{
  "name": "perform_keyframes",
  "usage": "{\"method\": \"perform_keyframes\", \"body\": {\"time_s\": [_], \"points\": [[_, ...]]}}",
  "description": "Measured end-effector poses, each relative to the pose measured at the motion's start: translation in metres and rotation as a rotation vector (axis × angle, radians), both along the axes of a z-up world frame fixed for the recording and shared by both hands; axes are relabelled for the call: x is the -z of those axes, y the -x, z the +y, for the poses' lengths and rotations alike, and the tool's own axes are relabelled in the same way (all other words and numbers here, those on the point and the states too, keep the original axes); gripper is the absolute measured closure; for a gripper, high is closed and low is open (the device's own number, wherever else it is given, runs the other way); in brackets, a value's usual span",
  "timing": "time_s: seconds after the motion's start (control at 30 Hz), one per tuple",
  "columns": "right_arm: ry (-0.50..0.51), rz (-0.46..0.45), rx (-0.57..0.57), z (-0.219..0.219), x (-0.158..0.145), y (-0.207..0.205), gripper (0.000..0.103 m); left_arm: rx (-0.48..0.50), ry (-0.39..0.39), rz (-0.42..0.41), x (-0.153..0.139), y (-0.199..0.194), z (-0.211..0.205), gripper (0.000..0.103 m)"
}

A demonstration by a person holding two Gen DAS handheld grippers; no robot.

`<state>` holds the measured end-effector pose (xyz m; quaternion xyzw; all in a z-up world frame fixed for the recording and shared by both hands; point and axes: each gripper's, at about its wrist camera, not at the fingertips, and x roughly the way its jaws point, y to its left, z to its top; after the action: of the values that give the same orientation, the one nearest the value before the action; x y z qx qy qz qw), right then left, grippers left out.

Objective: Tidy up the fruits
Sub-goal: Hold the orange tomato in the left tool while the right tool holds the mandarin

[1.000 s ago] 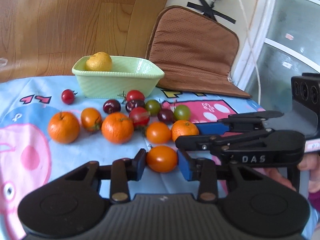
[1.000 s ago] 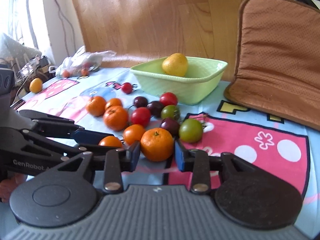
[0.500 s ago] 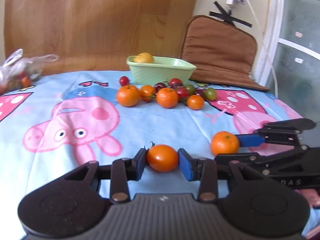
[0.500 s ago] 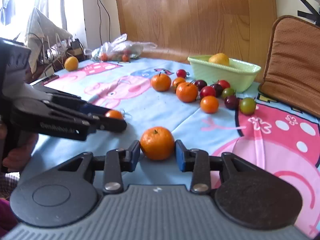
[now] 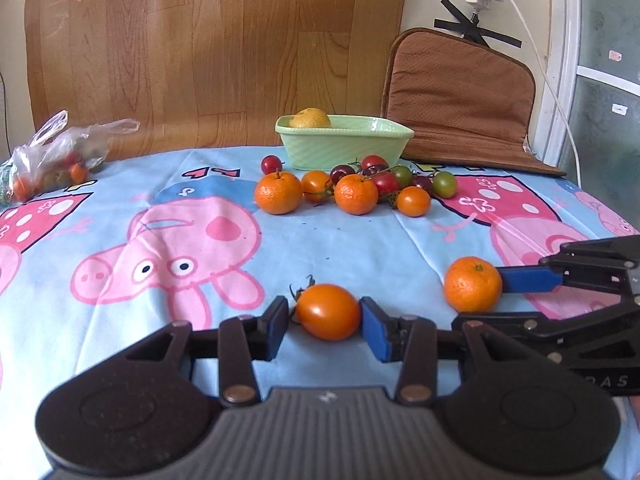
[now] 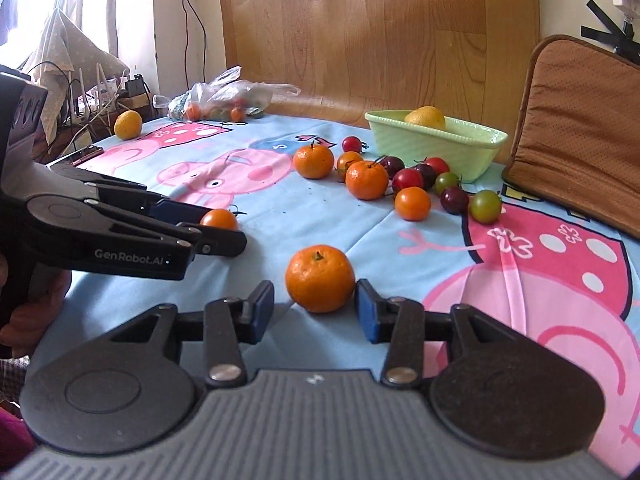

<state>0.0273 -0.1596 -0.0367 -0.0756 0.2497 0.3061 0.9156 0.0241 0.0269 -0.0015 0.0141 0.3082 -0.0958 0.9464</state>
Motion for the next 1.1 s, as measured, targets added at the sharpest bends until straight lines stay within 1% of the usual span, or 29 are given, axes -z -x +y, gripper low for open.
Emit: {"method": "perform_keyframes", "body": {"time_s": [0.13,0.17,0.2,0.27,0.43,0.57,0.67,0.83,0.93,1.0,1.07,1.1], "points": [[0.004,-0.006,0.022,0.000,0.001,0.000,0.056,-0.010,-0.004,-0.001,0.000,0.000,0.000,0.058],[0.004,-0.006,0.028,0.000,0.001,0.000,0.056,-0.014,-0.005,0.000,0.000,0.001,0.000,0.055],[0.004,-0.007,0.034,0.000,0.001,0.000,0.056,-0.018,-0.005,0.001,0.000,0.001,0.001,0.050],[0.005,-0.007,0.040,0.000,0.001,0.000,0.056,-0.026,0.006,0.003,0.000,0.000,0.004,0.046],[0.006,-0.006,0.042,0.000,0.001,-0.001,0.052,-0.030,0.057,0.000,0.000,0.001,0.012,0.046],[0.002,-0.002,0.043,0.000,0.001,-0.001,0.052,-0.027,0.071,-0.002,0.000,0.000,0.014,0.045],[0.009,-0.004,0.039,0.001,0.001,-0.001,0.050,-0.024,0.065,-0.002,0.000,-0.001,0.011,0.044],[0.009,-0.003,0.036,0.002,0.001,-0.002,0.049,-0.008,0.022,-0.001,0.000,-0.006,0.002,0.043],[0.004,0.004,0.033,0.002,0.001,-0.003,0.048,0.000,0.016,-0.004,0.001,-0.005,0.000,0.046],[0.012,0.001,0.027,0.003,0.001,-0.004,0.049,0.002,0.024,-0.009,0.001,-0.004,0.001,0.060],[0.026,-0.009,0.017,0.006,0.001,-0.004,0.054,0.004,0.036,-0.014,0.001,-0.003,0.003,0.066],[0.035,-0.016,0.013,0.008,0.001,-0.004,0.060,0.005,0.041,-0.015,0.001,-0.003,0.004,0.069]]}}
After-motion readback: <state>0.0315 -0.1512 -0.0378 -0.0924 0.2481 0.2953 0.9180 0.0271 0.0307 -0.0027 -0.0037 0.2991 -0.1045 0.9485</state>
